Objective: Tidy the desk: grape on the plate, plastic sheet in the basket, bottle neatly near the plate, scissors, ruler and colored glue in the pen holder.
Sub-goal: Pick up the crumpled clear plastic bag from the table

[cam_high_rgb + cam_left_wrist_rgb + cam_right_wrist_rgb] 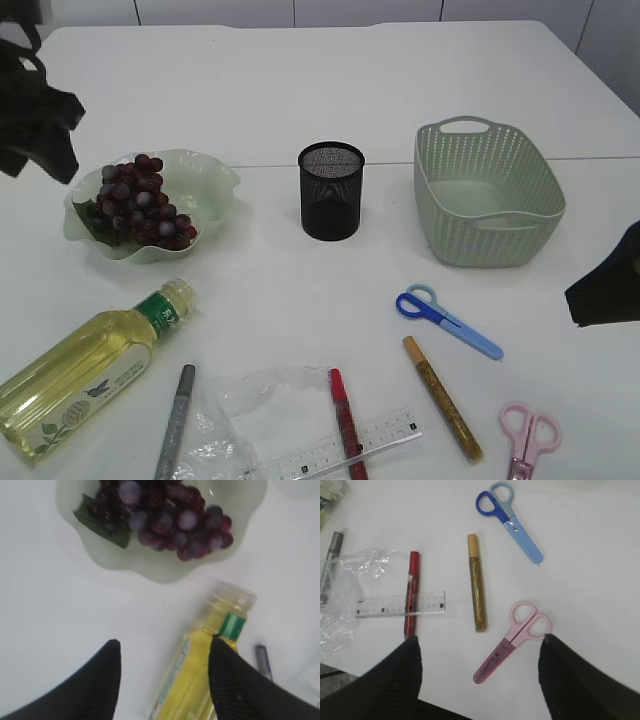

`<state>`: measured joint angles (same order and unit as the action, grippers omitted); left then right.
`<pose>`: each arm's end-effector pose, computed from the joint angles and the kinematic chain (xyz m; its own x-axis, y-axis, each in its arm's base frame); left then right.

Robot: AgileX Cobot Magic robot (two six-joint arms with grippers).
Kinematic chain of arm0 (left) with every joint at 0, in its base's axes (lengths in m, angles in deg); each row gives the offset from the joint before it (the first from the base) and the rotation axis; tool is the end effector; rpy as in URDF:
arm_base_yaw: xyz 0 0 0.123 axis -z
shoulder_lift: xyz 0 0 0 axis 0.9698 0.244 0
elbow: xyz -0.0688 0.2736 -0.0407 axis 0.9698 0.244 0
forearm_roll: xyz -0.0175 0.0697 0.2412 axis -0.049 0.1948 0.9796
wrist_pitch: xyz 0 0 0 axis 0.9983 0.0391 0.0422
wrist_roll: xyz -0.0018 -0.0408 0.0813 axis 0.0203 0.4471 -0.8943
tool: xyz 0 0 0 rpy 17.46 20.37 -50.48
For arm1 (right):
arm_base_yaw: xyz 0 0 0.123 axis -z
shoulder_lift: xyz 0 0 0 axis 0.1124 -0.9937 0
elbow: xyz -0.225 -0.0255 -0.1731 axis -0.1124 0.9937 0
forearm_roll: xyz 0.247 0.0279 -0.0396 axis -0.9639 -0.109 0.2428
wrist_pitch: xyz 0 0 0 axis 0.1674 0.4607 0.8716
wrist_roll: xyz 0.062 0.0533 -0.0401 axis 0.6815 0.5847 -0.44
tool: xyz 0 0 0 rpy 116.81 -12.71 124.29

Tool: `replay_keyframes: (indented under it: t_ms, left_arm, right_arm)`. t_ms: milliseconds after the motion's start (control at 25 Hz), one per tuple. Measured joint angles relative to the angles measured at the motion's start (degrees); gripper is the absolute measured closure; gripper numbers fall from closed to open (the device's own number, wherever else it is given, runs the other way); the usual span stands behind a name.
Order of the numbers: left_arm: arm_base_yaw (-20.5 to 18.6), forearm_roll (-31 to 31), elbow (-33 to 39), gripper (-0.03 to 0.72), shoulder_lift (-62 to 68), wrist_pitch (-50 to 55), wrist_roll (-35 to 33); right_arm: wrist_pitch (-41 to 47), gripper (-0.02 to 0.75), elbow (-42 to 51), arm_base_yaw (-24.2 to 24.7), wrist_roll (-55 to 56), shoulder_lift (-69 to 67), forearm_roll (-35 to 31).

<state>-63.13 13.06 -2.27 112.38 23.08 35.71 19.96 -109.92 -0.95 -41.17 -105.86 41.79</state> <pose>0.3444 -0.0765 0.2987 -0.9191 0.1774 -0.3517 0.1884 0.9821 0.0030 0.1816 0.0516 0.2896 -0.8773 -0.1079 -0.4677 -0.2594 0.9264 0.2729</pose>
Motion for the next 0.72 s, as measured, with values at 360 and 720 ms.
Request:
replay_keyframes:
  t_ms: [360, 720]
  left_arm:
    - [0.0, -2.8, 20.5, 0.291, -10.8, -2.8, -1.6]
    - [0.0, -6.7, 28.9, 0.291, -23.4, -1.8, -2.6]
  right_arm:
    - [5.5, 0.205, -5.3, 0.0, -1.3, -1.5, -1.5]
    - [6.6, 0.206, -13.7, -11.5, -1.5, -9.2, 5.1]
